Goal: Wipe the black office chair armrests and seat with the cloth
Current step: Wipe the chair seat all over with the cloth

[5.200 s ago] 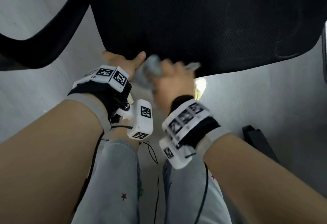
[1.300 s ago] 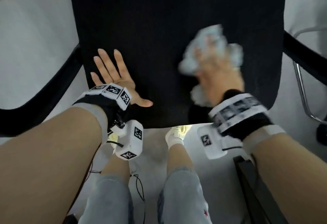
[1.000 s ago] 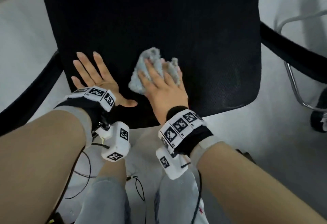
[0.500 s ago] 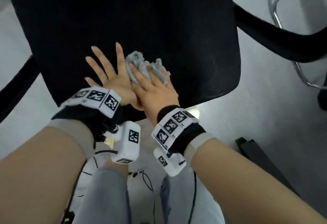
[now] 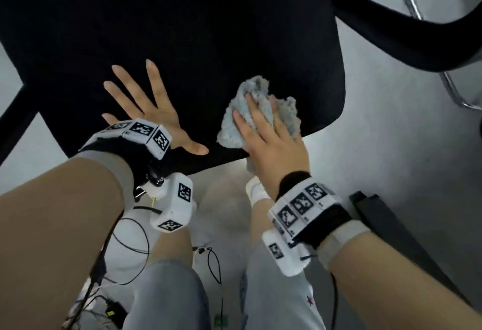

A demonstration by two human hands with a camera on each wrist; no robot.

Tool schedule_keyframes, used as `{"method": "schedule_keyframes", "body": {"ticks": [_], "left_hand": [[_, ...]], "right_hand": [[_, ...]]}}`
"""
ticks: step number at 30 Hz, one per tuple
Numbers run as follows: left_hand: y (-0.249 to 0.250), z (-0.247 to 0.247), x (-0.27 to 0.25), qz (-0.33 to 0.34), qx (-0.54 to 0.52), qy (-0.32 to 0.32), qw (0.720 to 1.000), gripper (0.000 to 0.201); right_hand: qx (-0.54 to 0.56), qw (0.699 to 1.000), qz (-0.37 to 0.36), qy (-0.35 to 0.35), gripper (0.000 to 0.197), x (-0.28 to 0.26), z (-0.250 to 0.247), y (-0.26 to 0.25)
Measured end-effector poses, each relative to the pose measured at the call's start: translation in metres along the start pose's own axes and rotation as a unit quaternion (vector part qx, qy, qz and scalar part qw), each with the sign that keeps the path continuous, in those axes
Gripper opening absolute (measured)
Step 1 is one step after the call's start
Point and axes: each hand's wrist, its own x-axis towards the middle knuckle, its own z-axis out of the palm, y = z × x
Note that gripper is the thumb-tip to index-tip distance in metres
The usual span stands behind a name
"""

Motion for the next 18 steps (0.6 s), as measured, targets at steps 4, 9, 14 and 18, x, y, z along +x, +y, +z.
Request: {"method": "schedule_keyframes", "body": {"ticks": [4,9,14,18], "left_hand": [[0.006,0.004,0.002,0.006,-0.007,0.042,0.999,0.149],[0.015,-0.003,0.001,-0.027,-0.018,-0.053,0.998,0.166],[0.007,0.0,0.001,-0.018,0.004,-0.046,0.999,0.162],[0.014,0.0,0.004,-0.024,0.015,-0.104,0.994,0.166]], "right_hand": [[-0.1,0.995,0.019,0.018,0.092,0.04,-0.03,0.051],[0.041,0.978,0.191,0.068,0.077,0.047,-0.029,0.013],[-0.02,0.997,-0.071,-0.038,0.087,0.038,-0.019,0.011],[-0.047,0.986,0.154,-0.044,0.072,0.071,-0.063,0.056]]}}
